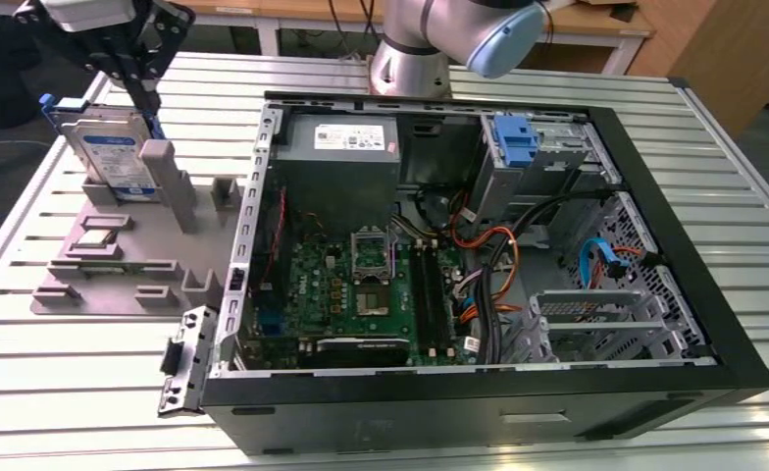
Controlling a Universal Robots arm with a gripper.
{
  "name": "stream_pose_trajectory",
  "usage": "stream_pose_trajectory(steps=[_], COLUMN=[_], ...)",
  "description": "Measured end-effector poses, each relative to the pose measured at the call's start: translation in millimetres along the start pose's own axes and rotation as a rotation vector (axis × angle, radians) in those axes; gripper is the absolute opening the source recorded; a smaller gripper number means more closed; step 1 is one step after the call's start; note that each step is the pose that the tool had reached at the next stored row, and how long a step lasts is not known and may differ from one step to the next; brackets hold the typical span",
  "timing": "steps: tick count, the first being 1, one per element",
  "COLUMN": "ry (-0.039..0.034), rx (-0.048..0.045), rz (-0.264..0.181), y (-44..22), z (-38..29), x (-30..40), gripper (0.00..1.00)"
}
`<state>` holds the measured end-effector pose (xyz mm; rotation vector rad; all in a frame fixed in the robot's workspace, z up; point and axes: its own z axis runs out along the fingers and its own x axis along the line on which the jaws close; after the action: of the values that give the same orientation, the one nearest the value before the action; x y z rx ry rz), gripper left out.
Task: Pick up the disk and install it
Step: 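Reach for the disk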
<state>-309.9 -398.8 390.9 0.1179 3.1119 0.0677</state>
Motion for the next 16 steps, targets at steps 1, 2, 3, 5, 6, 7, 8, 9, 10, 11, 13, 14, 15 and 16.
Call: stream_pose_trajectory(steps=[1,2,3,5,6,7,8,9,10,11,13,14,15,16], ry=[0.0,0.0,0.0,0.0,0.0,0.0,0.0,-0.0001,-0.0001,-0.0001,0.0,0.0,0.0,0.0], rx=[0.0,0.0,0.0,0.0,0.0,0.0,0.0,-0.0001,-0.0001,0.0,0.0,0.0,0.0,0.0], rz=[0.0,0.0,0.0,0.0,0.0,0.0,0.0,0.0,0.0,0.0,0.0,0.0,0.0,0.0], y=[-0.1,-0.1,0.0,0.6,1.1,1.5,2.1,2.9,3.8,4.8,7.5,9.1,10.8,12.7], z=[0.2,0.5,0.9,1.7,2.3,3.1,4.3,5.4,6.6,7.7,9.9,11.2,12.5,14.0], x=[3.6,6.7,9.9,16.2,19.3,22.2,25.3,28.1,31.0,33.9,39.5,42.1,44.6,47.1], gripper=[0.11,0.11,0.11,0.11,0.11,0.11,0.11,0.11,0.11,0.11,0.11,0.11,0.11,0.11])
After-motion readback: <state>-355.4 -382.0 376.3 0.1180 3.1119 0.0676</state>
